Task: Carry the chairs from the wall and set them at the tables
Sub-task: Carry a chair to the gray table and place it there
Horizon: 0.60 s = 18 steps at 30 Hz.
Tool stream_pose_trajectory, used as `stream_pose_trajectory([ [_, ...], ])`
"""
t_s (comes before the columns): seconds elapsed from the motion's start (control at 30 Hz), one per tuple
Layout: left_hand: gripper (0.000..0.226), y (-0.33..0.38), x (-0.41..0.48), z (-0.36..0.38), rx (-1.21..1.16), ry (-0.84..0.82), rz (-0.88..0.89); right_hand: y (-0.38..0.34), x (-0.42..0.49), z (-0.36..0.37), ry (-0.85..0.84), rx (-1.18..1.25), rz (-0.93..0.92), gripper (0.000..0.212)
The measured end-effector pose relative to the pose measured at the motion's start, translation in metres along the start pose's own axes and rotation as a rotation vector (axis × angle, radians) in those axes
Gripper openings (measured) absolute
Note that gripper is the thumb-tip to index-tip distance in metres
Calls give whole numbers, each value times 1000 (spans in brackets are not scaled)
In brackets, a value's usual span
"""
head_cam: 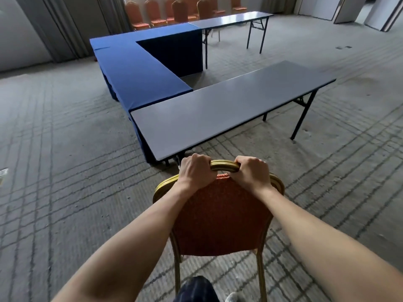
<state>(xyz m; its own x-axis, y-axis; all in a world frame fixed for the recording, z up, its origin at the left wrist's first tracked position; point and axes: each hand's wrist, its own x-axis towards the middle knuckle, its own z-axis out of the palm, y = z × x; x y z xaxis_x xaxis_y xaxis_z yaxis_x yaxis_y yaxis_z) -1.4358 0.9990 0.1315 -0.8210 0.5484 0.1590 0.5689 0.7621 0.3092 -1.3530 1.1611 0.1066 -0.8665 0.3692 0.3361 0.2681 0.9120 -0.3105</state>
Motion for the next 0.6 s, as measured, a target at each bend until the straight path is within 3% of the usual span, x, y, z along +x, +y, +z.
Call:
stream_pose_trajectory([
  [0.6,27,12,266,82,-47,16,-140,120,262,75,-84,54,-148,19],
])
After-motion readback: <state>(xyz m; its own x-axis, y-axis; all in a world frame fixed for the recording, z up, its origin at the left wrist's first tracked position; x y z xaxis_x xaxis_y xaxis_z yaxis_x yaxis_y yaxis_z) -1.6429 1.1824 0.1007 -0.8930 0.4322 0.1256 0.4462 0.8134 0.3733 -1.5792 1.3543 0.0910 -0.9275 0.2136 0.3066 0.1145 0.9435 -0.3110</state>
